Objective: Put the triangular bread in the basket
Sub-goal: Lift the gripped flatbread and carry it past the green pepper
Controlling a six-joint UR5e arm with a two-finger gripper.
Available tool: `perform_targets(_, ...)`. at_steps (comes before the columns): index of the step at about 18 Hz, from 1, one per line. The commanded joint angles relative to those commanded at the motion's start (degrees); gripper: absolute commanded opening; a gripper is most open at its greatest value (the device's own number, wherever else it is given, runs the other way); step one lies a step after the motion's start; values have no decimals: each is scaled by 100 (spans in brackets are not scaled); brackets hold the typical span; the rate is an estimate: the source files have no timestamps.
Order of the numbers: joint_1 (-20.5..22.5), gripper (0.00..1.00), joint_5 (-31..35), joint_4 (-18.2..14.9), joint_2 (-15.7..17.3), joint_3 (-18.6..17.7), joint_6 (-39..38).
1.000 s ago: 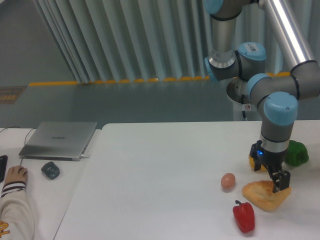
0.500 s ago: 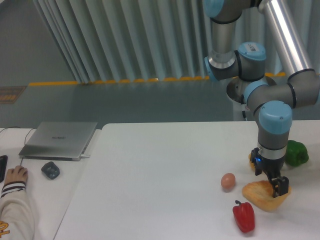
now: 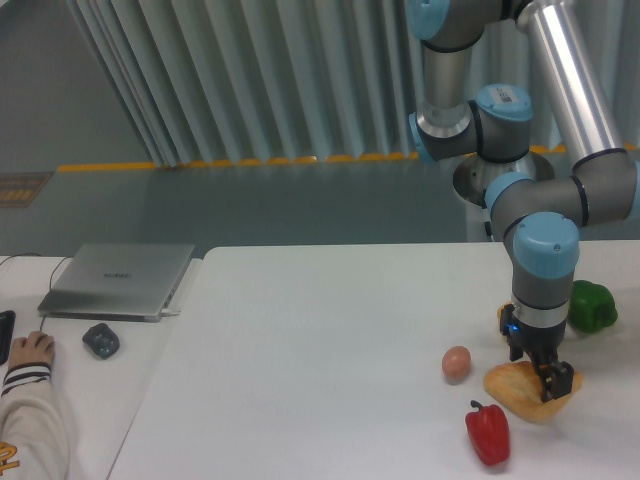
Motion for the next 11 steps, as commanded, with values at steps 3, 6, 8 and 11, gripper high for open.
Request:
perform_targets(3, 61, 44, -9, -9, 105, 70, 9)
perform_targets(6, 70, 38, 0, -35, 219, 228, 0)
perform_targets(8, 114, 38, 0, -44, 281, 255, 9)
perform_targets(11, 272, 37, 0, -79, 509, 264, 9)
